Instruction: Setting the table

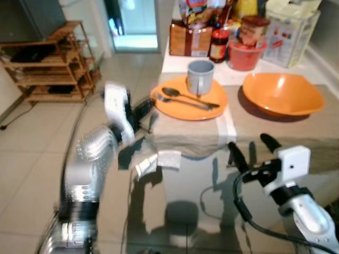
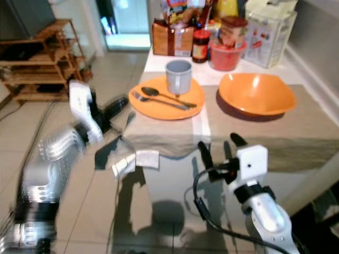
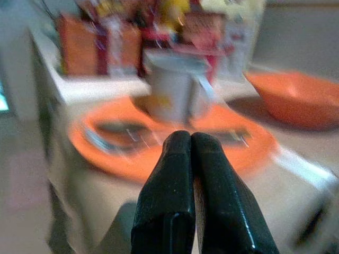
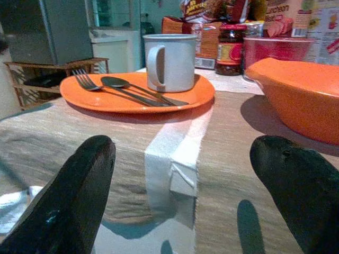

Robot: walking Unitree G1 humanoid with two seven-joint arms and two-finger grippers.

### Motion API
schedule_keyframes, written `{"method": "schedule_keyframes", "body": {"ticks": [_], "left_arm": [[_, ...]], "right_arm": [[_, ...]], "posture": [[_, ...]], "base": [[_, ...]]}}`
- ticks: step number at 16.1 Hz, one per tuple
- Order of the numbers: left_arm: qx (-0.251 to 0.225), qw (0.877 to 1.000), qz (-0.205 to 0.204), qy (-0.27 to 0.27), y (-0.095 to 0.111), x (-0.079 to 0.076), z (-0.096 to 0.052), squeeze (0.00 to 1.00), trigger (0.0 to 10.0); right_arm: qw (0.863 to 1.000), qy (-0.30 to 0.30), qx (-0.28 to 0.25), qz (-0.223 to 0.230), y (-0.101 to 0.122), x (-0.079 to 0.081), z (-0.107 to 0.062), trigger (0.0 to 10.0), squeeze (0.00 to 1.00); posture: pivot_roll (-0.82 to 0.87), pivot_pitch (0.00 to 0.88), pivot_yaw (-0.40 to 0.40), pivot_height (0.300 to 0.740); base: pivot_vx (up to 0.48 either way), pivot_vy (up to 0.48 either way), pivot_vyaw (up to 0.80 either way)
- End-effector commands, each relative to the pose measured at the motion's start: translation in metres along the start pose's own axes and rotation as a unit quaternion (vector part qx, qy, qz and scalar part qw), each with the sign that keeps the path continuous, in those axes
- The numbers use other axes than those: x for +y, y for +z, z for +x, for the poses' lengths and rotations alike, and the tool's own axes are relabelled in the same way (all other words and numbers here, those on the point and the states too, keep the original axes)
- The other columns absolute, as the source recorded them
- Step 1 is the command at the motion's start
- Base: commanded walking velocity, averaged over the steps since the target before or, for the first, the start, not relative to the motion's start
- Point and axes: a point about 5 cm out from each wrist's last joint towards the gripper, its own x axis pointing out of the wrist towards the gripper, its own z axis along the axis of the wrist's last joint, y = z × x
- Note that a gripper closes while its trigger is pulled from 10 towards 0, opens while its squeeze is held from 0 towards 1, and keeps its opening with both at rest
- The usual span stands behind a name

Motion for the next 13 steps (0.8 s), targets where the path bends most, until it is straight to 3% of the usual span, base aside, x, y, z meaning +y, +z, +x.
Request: {"method": "schedule_keyframes", "body": {"ticks": [1,2,3,5,7,9,10,13], "left_arm": [[-0.001,1.0,0.026,-0.01,0.0,-0.011,-0.001,0.0,10.0],[0.011,0.999,0.052,0.007,-0.008,-0.018,-0.007,0.0,10.0],[0.014,0.998,0.029,0.044,-0.013,-0.017,-0.011,0.0,10.0],[0.011,0.978,0.088,0.191,-0.028,0.013,-0.033,0.0,10.0],[0.046,0.954,0.147,0.257,-0.041,0.03,-0.056,0.0,10.0],[0.066,0.946,0.133,0.288,-0.05,0.034,-0.066,0.0,10.0],[0.06,0.952,0.106,0.28,-0.051,0.029,-0.064,0.0,10.0],[0.011,0.969,0.095,0.228,-0.037,0.007,-0.055,0.0,10.0]], "right_arm": [[1.0,-0.006,-0.004,-0.004,0.0,-0.001,0.002,10.0,0.0],[1.0,-0.017,-0.003,-0.004,-0.001,-0.004,0.003,10.0,0.0],[1.0,-0.022,-0.006,-0.011,-0.001,-0.005,0.004,10.0,0.0],[0.998,-0.053,-0.012,-0.019,-0.001,-0.012,0.001,10.0,0.0],[0.997,-0.071,-0.009,-0.032,-0.006,-0.016,-0.002,10.0,0.0],[0.997,-0.078,-0.001,-0.026,-0.012,-0.017,-0.003,10.0,0.0],[0.997,-0.079,0.006,-0.022,-0.017,-0.017,-0.003,10.0,0.0],[0.997,-0.08,0.017,-0.012,-0.025,-0.014,-0.006,10.0,0.0]], "posture": [[-0.01,0.0,0.067,0.74],[-0.01,0.0,0.068,0.74],[-0.02,0.0,0.069,0.74],[-0.03,0.0,0.075,0.74],[-0.03,0.0,0.073,0.74],[-0.03,0.0,0.065,0.74],[-0.03,0.0,0.06,0.74],[-0.03,0.0,0.053,0.74]], "base": [[0.0,0.0,0.0],[0.0,0.0,0.0],[0.0,0.0,0.0],[0.0,0.0,0.0],[0.0,0.0,0.0],[0.0,0.0,0.0],[0.0,0.0,0.0],[0.0,0.0,0.0]]}}
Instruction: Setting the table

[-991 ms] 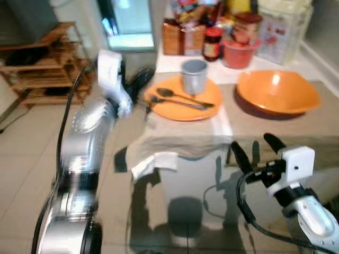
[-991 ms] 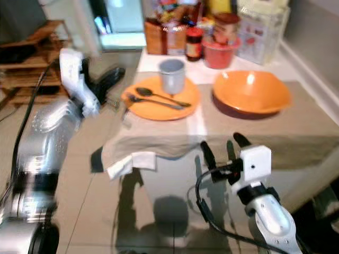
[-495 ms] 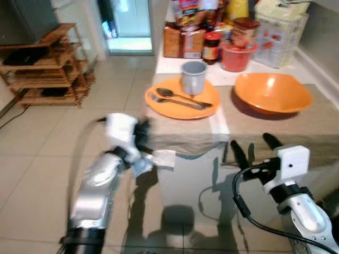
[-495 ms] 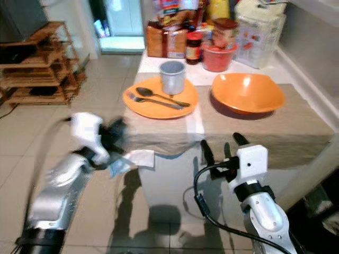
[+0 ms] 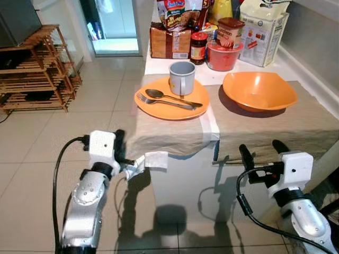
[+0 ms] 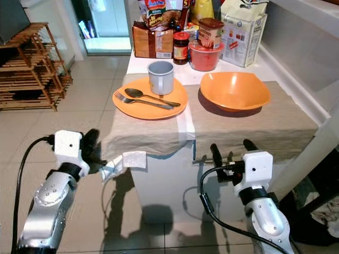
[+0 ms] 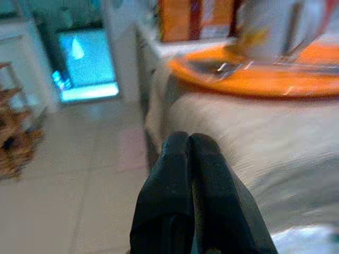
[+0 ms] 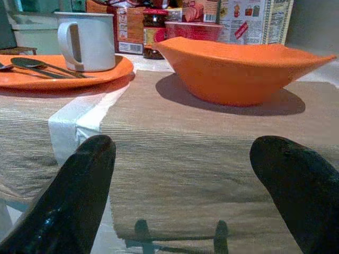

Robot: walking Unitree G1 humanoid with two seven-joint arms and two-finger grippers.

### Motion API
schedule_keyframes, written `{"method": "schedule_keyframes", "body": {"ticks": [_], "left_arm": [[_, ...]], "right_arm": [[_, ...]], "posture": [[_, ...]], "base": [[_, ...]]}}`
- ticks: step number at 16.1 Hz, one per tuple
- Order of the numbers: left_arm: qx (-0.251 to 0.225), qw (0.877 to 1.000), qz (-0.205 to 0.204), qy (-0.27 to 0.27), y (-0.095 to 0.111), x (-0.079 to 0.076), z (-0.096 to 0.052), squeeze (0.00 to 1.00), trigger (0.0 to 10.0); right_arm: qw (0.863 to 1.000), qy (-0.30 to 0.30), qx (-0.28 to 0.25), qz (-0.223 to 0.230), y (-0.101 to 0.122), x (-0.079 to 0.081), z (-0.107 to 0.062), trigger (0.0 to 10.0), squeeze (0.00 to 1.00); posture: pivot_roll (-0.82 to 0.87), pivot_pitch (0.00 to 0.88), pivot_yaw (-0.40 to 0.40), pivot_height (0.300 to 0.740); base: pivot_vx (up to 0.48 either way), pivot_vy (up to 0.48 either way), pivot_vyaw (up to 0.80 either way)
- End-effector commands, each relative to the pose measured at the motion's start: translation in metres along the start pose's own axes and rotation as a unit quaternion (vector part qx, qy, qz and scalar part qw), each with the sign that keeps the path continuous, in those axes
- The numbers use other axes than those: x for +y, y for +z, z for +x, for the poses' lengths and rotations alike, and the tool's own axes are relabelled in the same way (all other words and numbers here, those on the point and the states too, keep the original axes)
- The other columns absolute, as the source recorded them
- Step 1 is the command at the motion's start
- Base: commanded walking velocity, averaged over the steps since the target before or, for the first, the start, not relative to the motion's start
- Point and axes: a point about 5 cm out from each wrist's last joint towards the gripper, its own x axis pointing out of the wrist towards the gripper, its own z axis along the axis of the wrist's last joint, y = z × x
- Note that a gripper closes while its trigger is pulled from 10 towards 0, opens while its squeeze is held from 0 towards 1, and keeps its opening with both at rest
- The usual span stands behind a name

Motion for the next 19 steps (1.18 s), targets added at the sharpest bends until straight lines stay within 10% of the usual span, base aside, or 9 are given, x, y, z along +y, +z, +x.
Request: {"method": "schedule_keyframes", "body": {"ticks": [1,19], "left_arm": [[-0.006,1.0,0.005,-0.014,0.004,-0.003,-0.002,0.0,10.0],[0.007,1.0,-0.019,0.014,0.011,-0.019,0.028,0.0,10.0]], "right_arm": [[1.0,0.001,0.003,0.0,-0.003,0.001,-0.002,10.0,0.0],[1.0,0.011,0.001,-0.025,0.0,0.001,0.011,10.0,0.0]], "posture": [[-0.03,0.0,0.049,0.74],[-0.04,0.0,0.043,0.74]], "base": [[0.0,0.0,0.0],[0.02,-0.312,0.0]]}}
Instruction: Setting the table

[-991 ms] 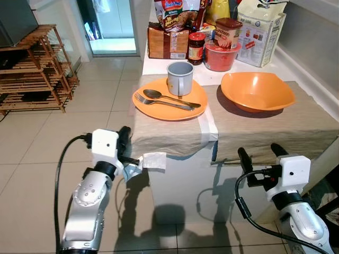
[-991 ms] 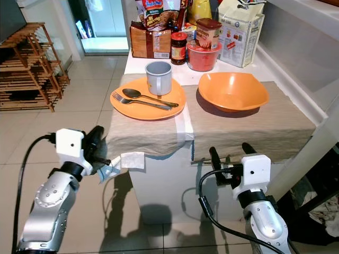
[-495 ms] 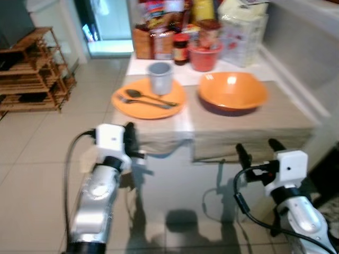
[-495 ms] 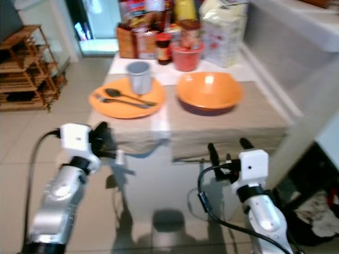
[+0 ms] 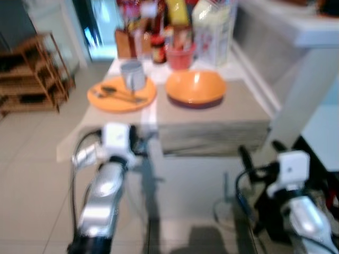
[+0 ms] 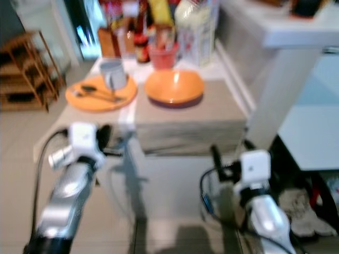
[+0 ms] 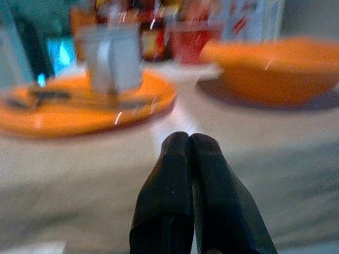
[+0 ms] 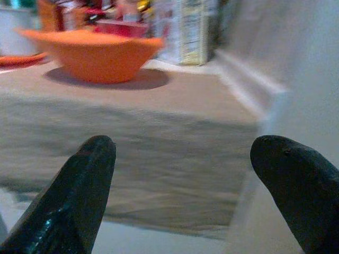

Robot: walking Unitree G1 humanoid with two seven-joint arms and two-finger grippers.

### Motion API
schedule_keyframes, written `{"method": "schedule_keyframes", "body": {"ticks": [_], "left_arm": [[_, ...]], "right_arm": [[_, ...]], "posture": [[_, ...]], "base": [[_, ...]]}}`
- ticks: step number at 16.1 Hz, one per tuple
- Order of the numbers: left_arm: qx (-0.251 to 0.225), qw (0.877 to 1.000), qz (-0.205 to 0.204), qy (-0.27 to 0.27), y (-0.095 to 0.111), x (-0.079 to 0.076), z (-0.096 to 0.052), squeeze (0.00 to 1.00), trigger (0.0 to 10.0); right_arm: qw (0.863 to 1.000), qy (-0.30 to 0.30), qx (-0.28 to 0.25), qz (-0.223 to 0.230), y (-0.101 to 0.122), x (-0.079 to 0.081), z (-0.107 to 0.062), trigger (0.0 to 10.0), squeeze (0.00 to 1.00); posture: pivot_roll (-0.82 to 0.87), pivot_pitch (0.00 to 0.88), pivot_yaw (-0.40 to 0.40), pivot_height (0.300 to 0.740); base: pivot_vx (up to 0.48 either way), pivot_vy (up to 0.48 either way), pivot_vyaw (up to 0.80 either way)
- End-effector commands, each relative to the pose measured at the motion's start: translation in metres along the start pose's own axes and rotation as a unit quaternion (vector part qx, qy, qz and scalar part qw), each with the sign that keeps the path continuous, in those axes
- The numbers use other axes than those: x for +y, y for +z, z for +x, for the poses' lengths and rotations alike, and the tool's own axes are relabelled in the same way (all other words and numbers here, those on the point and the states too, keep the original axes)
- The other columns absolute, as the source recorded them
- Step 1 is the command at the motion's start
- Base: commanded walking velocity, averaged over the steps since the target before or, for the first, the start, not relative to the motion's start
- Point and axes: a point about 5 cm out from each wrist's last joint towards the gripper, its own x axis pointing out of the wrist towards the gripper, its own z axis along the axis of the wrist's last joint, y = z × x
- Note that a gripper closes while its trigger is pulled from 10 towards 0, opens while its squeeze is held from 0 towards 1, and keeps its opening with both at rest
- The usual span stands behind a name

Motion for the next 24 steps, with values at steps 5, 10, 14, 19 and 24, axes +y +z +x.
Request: {"method": "schedule_keyframes", "body": {"ticks": [5,10,14,19,24], "left_arm": [[-0.003,1.0,0.024,0.011,0.002,0.007,0.003,0.0,10.0],[-0.041,0.999,0.027,-0.014,0.016,-0.006,0.007,0.0,10.0],[-0.075,0.995,0.04,-0.053,0.034,-0.019,0.011,0.0,10.0],[-0.097,0.992,0.045,-0.066,0.045,-0.023,0.015,0.0,10.0],[-0.105,0.99,0.057,-0.073,0.048,-0.028,0.015,0.0,10.0]], "right_arm": [[1.0,0.013,0.0,0.008,0.002,0.007,0.004,10.0,0.0],[0.998,-0.016,-0.044,-0.034,0.021,-0.003,0.008,10.0,0.0],[0.995,-0.057,-0.071,-0.033,0.034,-0.017,0.01,10.0,0.0],[0.995,-0.058,-0.07,-0.029,0.031,-0.012,0.011,10.0,0.0],[0.995,-0.054,-0.075,-0.028,0.032,-0.01,0.014,10.0,0.0]], "posture": [[-0.04,0.0,0.044,0.74],[-0.05,0.0,0.049,0.74],[-0.05,0.0,0.057,0.74],[-0.05,0.0,0.064,0.74],[-0.05,0.0,0.066,0.74]], "base": [[0.0,0.0,0.0],[0.288,0.0,0.0],[0.48,0.0,0.0],[0.48,0.0,0.0],[0.0,0.0,0.0]]}}
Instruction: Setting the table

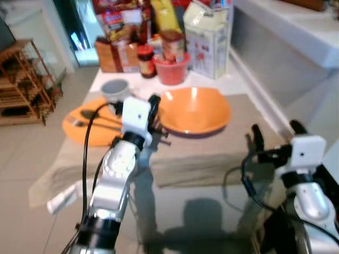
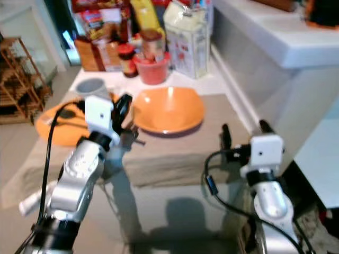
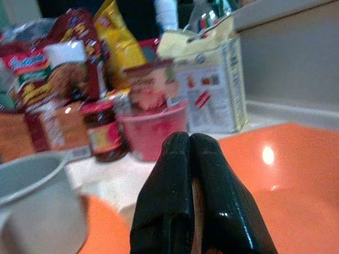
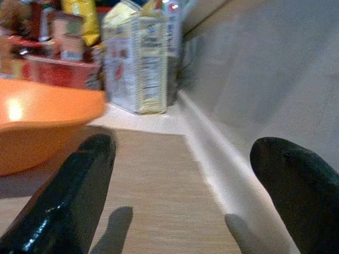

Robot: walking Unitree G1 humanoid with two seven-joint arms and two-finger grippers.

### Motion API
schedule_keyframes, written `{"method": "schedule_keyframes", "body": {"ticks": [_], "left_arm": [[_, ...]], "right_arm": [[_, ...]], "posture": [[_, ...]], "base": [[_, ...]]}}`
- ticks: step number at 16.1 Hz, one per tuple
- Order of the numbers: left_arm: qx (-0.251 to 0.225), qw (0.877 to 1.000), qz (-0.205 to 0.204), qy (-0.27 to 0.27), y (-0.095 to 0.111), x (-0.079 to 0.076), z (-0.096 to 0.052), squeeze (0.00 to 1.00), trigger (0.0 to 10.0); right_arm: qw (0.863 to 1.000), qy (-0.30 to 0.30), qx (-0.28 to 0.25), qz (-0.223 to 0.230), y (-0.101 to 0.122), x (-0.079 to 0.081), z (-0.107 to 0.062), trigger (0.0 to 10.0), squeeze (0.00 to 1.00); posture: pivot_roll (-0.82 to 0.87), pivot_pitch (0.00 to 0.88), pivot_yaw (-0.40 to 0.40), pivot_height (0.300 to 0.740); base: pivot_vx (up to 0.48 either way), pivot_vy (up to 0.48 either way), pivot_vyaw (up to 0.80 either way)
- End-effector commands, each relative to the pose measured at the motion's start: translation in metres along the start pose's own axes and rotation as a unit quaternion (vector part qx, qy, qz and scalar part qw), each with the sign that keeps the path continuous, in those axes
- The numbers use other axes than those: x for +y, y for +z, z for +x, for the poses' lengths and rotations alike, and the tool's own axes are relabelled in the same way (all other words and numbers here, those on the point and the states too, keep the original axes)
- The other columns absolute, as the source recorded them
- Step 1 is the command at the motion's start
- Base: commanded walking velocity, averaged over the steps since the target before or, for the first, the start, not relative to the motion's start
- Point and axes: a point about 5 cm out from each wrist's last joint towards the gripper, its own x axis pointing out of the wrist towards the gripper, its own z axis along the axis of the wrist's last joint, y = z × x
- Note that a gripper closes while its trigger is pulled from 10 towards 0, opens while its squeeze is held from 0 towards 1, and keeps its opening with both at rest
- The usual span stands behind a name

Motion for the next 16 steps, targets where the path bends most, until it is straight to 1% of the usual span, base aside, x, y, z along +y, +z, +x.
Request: {"method": "schedule_keyframes", "body": {"ticks": [1,2,3,4,5,6,7,8,9,11,12,14,16], "left_arm": [[0.007,1.0,0.008,-0.002,0.0,0.0,0.002,0.0,10.0],[0.016,1.0,0.009,-0.021,0.0,-0.003,0.006,0.0,10.0],[0.035,0.999,-0.003,-0.034,-0.001,-0.003,0.013,0.0,10.0],[0.045,0.998,-0.022,-0.025,0.001,0.003,0.022,0.0,10.0],[0.049,0.998,-0.023,-0.03,0.003,0.005,0.027,0.0,10.0],[0.055,0.997,-0.027,-0.036,0.008,0.011,0.04,0.0,10.0],[0.054,0.997,-0.027,-0.043,0.013,0.013,0.047,0.0,10.0],[0.057,0.997,-0.022,-0.056,0.014,0.011,0.051,0.0,10.0],[0.059,0.996,-0.017,-0.065,0.015,0.009,0.053,0.0,10.0],[0.068,0.994,-0.022,-0.083,0.015,0.005,0.058,0.0,10.0],[0.07,0.993,-0.031,-0.095,0.017,0.002,0.062,0.0,10.0],[0.075,0.99,-0.037,-0.111,0.021,0.002,0.069,0.0,10.0],[0.079,0.988,-0.033,-0.128,0.036,0.01,0.081,0.0,10.0]], "right_arm": [[1.0,0.001,-0.005,0.001,0.002,0.001,0.0,10.0,0.0],[1.0,0.003,-0.005,0.001,0.002,0.002,0.0,10.0,0.0],[1.0,0.004,-0.004,0.003,0.002,0.003,0.001,10.0,0.0],[1.0,0.009,-0.005,0.006,0.003,0.004,0.001,10.0,0.0],[1.0,0.014,-0.002,0.012,0.003,0.006,0.002,10.0,0.0],[0.999,0.037,0.004,0.035,0.006,0.01,0.004,10.0,0.0],[0.996,0.072,0.017,0.059,0.007,0.016,0.003,10.0,0.0],[0.993,0.099,0.021,0.063,0.01,0.02,0.003,10.0,0.0],[0.992,0.111,0.023,0.059,0.011,0.021,0.003,10.0,0.0],[0.987,0.149,0.032,0.056,0.011,0.022,-0.001,10.0,0.0],[0.988,0.142,0.034,0.048,0.011,0.018,-0.002,10.0,0.0],[0.989,0.138,0.034,0.05,0.016,0.013,-0.003,10.0,0.0],[0.987,0.15,0.033,0.043,0.02,0.012,-0.009,10.0,0.0]], "posture": [[-0.05,0.0,0.066,0.74],[-0.05,0.0,0.064,0.74],[-0.05,0.0,0.062,0.74],[-0.05,0.0,0.062,0.74],[-0.05,0.0,0.062,0.74],[-0.05,0.0,0.07,0.74],[-0.05,0.0,0.08,0.74],[-0.06,0.0,0.087,0.74],[-0.06,0.0,0.092,0.74],[-0.07,0.0,0.102,0.74],[-0.07,0.0,0.104,0.74],[-0.08,0.0,0.11,0.74],[-0.09,0.0,0.119,0.74]], "base": [[0.0,0.0,0.0],[0.0,0.0,0.0],[0.0,0.0,0.0],[0.0,0.0,0.0],[0.0,0.0,0.0],[0.0,0.0,0.0],[0.0,0.0,0.0],[0.0,0.0,0.0],[0.0,0.0,0.0],[0.0,0.0,0.0],[0.0,0.0,0.0],[0.0,0.0,0.0],[0.0,0.0,0.0]]}}
